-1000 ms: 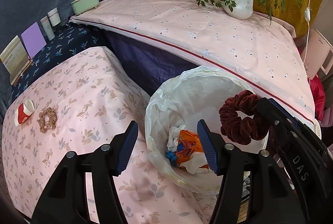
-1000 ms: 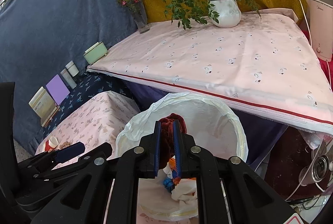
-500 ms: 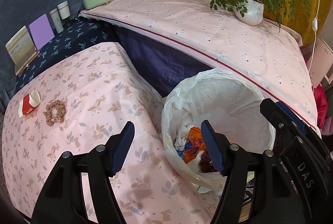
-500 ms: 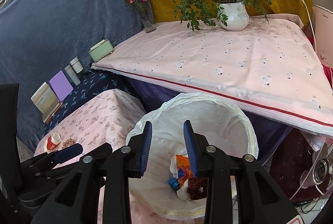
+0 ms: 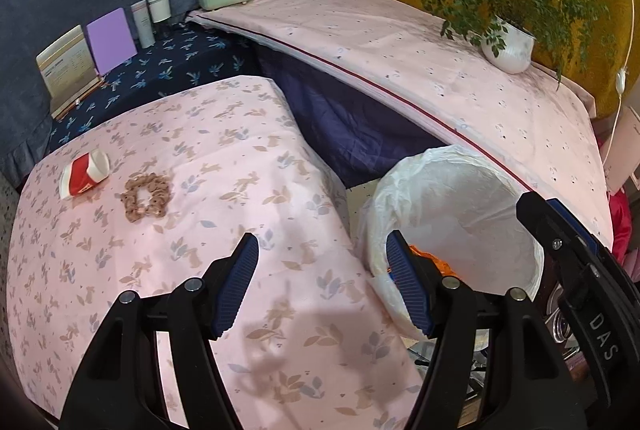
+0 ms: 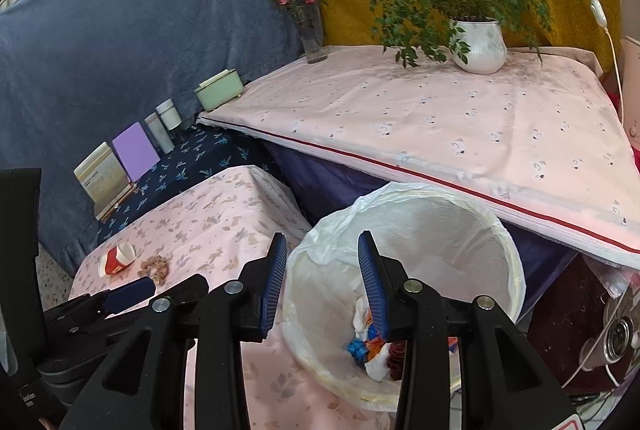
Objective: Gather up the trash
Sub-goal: 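Move both open tools back over the table toward the cup and tan scrunchie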
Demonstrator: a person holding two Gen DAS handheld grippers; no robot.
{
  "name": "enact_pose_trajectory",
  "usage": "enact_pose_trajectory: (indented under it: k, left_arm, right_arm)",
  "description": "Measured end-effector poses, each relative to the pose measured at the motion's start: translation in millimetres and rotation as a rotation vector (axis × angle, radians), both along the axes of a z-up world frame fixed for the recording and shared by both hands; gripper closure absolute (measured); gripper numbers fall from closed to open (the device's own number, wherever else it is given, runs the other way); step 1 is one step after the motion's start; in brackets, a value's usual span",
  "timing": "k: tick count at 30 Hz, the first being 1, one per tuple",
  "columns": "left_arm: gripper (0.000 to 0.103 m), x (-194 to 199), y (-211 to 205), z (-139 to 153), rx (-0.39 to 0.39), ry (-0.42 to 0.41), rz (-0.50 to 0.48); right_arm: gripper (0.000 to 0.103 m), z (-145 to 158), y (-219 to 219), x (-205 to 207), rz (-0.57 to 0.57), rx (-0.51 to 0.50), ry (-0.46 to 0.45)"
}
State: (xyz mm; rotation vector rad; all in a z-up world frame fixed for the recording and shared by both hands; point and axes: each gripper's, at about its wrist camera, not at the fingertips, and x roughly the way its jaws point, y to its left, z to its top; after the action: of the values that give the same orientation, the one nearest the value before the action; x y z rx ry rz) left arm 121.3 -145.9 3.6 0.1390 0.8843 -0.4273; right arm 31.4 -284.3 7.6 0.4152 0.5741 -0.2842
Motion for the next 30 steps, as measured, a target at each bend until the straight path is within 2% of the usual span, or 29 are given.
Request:
enact_pose_trajectory:
  k: [11, 16, 20, 28, 30]
  left_arm:
    - [0.037, 13, 54, 2, -0.03, 0.009, 0.101]
    - [0.037, 21, 84, -1, -0.048, 0.023, 0.156]
    - [0.03, 29, 112, -4, -0.063, 0.029, 0.213]
    - [0.028, 46, 172, -14, -0.089, 0.051, 0.323]
    - [0.023, 49, 188, -16, -0.089, 0.044, 0.355]
  right_arm:
    - [0.065, 6, 42, 18, 0.079, -0.024, 0.01]
    - [0.062, 8, 66, 30, 0.125, -0.042, 0.018]
    - [0.062, 7, 88, 42, 0.165, -0.056, 0.029]
    - [0.062, 0, 132, 65, 0.239, -0.065, 0.064]
    - [0.062, -3, 142, 72, 0.256, -0.069, 0.072]
